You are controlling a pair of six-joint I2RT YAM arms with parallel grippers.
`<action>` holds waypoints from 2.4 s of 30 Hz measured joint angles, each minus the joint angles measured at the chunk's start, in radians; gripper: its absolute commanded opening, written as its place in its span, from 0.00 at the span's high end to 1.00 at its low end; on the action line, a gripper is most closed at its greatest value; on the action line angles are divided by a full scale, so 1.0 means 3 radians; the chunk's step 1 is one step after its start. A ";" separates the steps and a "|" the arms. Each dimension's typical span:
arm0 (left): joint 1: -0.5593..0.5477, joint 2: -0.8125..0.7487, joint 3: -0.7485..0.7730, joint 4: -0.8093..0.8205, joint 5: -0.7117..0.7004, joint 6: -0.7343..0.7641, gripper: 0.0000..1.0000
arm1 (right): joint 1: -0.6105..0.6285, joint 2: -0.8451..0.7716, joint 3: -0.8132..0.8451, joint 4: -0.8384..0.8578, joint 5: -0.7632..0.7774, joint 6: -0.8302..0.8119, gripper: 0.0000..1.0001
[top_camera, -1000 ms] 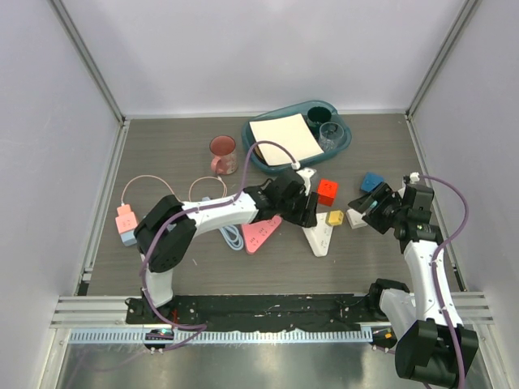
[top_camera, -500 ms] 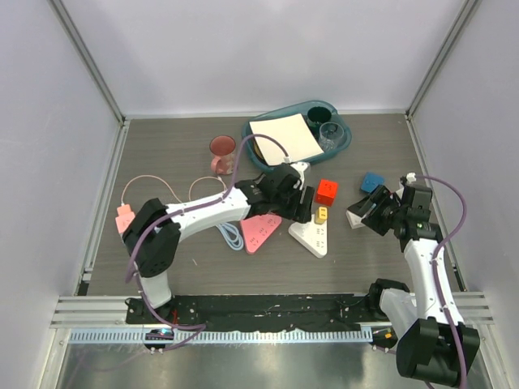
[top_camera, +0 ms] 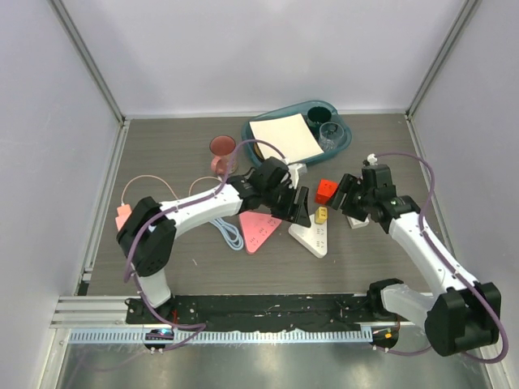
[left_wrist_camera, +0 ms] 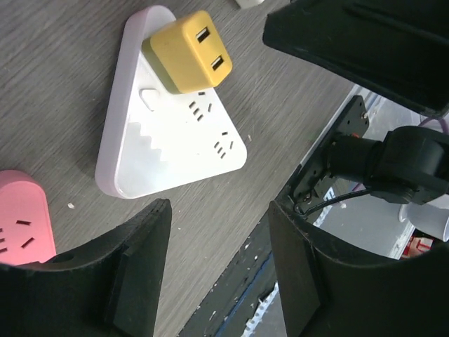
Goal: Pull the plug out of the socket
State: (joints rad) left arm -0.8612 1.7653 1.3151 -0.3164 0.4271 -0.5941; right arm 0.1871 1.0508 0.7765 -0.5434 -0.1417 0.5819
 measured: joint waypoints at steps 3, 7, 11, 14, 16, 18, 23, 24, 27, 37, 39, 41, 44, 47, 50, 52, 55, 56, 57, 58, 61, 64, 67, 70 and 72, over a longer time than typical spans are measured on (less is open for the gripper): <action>-0.0010 0.0061 -0.0017 -0.0017 -0.0020 0.0019 0.37 | 0.0141 0.0168 0.0024 0.0031 0.0128 0.0008 0.35; -0.0010 0.0132 0.0025 -0.0168 -0.0247 0.0146 0.38 | 0.0294 0.0306 0.0024 0.0070 0.0220 0.0023 0.35; -0.0009 0.0239 0.0085 -0.0248 -0.0351 0.0220 0.39 | 0.0384 0.0465 0.0032 0.0168 0.0264 0.0025 0.35; -0.0009 0.0285 0.0085 -0.0259 -0.0309 0.0240 0.38 | 0.0432 0.0631 0.0043 0.0231 0.0285 0.0023 0.37; -0.0011 0.0294 0.0085 -0.0263 -0.0303 0.0249 0.37 | 0.0458 0.0721 0.0043 0.0254 0.0313 0.0022 0.41; -0.0011 0.0294 0.0085 -0.0266 -0.0327 0.0264 0.37 | 0.0465 0.0779 0.0043 0.0270 0.0328 0.0015 0.44; -0.0014 0.0332 0.0120 -0.0354 -0.0462 0.0299 0.43 | 0.0506 0.0814 0.0043 0.0365 0.0350 0.0001 0.55; -0.0014 0.0359 0.0144 -0.0369 -0.0486 0.0310 0.45 | 0.0515 0.0814 0.0043 0.0388 0.0351 -0.0001 0.56; -0.0014 0.0409 0.0168 -0.0388 -0.0572 0.0333 0.48 | 0.0544 0.0814 0.0041 0.0444 0.0355 0.0001 0.56; -0.0014 -0.0060 -0.0237 0.0156 -0.0243 0.0183 0.81 | 0.0603 0.0814 -0.0009 0.0518 0.0399 0.0050 0.56; -0.0014 -0.0053 -0.0237 0.0286 -0.0123 0.0144 0.84 | 0.0617 0.0814 -0.0013 0.0519 0.0411 0.0067 0.56; -0.0015 -0.0008 -0.0237 0.0361 -0.0017 0.0089 0.86 | 0.0627 0.0814 -0.0020 0.0524 0.0422 0.0084 0.57; -0.0015 0.0116 -0.0237 0.0416 0.0070 0.0047 0.88 | 0.0655 0.0814 -0.0034 0.0526 0.0476 0.0127 0.59; -0.0015 0.0230 -0.0237 0.0418 0.0090 -0.0008 0.89 | 0.0678 0.0813 -0.0048 0.0540 0.0525 0.0163 0.64; -0.0028 0.0318 -0.0238 0.0426 0.0099 -0.0046 0.89 | 0.0697 0.0804 -0.0069 0.0579 0.0568 0.0212 0.70; -0.0037 0.0362 -0.0238 0.0448 0.0099 -0.0078 0.89 | 0.0712 0.0785 -0.0098 0.0614 0.0589 0.0254 0.78; -0.0076 0.0431 -0.0238 0.0474 0.0090 -0.0092 0.89 | 0.0735 0.0704 -0.0195 0.0694 0.0610 0.0332 0.87; -0.0100 0.0459 -0.0238 0.0474 0.0066 -0.0092 0.89 | 0.0740 0.0671 -0.0228 0.0712 0.0615 0.0354 0.90; -0.0116 0.0482 -0.0237 0.0468 0.0043 -0.0092 0.88 | 0.0744 0.0645 -0.0249 0.0716 0.0618 0.0364 0.95; -0.0135 0.0506 -0.0235 0.0474 0.0043 -0.0104 0.89 | 0.0745 0.0610 -0.0272 0.0722 0.0617 0.0371 0.97; -0.0184 0.0535 -0.0188 0.0462 -0.0028 -0.0104 0.91 | 0.0748 0.0568 -0.0295 0.0716 0.0618 0.0379 0.99; -0.0226 0.0608 -0.0079 0.0361 -0.0125 -0.0107 0.91 | 0.0748 0.0556 -0.0304 0.0715 0.0624 0.0379 0.99; -0.0256 0.0665 0.0057 0.0196 -0.0206 -0.0104 0.92 | 0.0748 0.0544 -0.0304 0.0699 0.0650 0.0375 0.99; -0.0258 0.0738 0.0189 0.0060 -0.0209 -0.0107 0.92 | 0.0746 0.0530 -0.0296 0.0662 0.0682 0.0359 0.99; -0.0258 0.0753 0.0215 0.0033 -0.0205 -0.0112 0.92 | 0.0746 0.0530 -0.0273 0.0623 0.0696 0.0350 0.99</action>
State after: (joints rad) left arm -0.9386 1.9911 1.3796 -0.3065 0.3656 -0.6277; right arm 0.4110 1.2098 0.6945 -0.3565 0.0669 0.6868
